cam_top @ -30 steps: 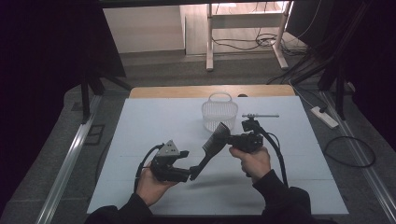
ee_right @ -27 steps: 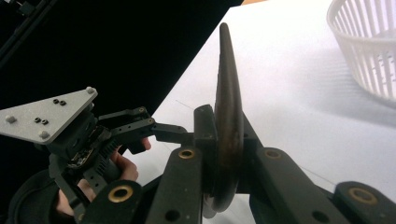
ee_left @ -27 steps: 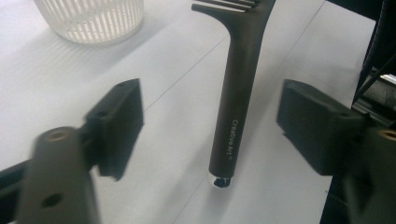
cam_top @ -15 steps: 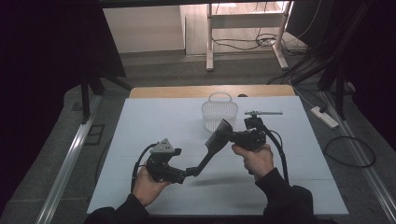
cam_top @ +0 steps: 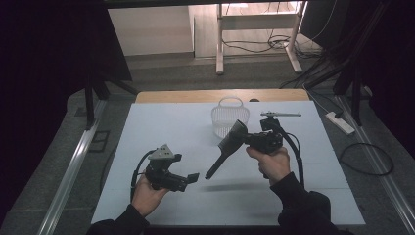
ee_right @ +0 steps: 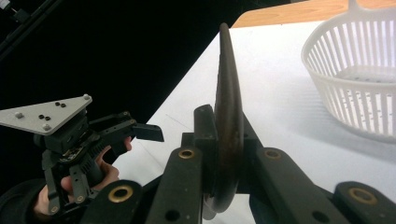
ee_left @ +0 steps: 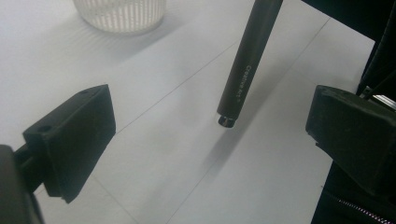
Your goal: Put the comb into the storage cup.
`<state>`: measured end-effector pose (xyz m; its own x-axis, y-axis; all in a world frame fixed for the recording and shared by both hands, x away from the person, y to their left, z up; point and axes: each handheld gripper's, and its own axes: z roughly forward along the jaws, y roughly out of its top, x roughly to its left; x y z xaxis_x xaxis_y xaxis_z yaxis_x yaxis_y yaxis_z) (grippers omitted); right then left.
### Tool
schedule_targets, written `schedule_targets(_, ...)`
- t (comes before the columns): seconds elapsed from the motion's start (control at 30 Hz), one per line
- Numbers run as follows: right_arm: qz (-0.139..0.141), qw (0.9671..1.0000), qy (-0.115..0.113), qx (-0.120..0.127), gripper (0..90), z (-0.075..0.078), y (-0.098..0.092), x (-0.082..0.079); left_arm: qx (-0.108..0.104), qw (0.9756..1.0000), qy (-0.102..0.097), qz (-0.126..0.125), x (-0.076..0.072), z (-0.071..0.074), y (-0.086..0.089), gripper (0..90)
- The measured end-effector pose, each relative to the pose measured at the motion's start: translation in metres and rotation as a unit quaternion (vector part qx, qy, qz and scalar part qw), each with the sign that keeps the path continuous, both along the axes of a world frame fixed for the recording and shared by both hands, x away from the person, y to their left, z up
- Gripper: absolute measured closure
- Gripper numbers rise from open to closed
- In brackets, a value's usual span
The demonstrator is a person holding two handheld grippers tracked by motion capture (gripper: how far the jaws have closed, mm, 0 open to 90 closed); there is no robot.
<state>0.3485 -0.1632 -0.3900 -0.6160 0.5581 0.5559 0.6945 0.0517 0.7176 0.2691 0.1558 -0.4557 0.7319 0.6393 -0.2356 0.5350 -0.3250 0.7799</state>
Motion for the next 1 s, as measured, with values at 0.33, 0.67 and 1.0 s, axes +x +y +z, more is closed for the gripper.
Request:
schedule_targets(0.33,-0.003,0.9999,-0.011,0.005,84.6,0.009,-0.003,0.003,0.027,0.9995,-0.017,0.005,-0.006,0.001,0.014,0.2)
schedule_targets(0.67,-0.008,0.9997,-0.021,0.004,84.6,0.015,-0.007,0.01,0.026,0.999,-0.035,0.009,-0.016,0.0,0.026,0.4)
schedule_targets(1.0,-0.009,0.9994,-0.034,0.0,84.6,0.025,-0.01,0.015,0.012,0.9992,-0.031,0.02,-0.023,0.0,0.043,0.4)
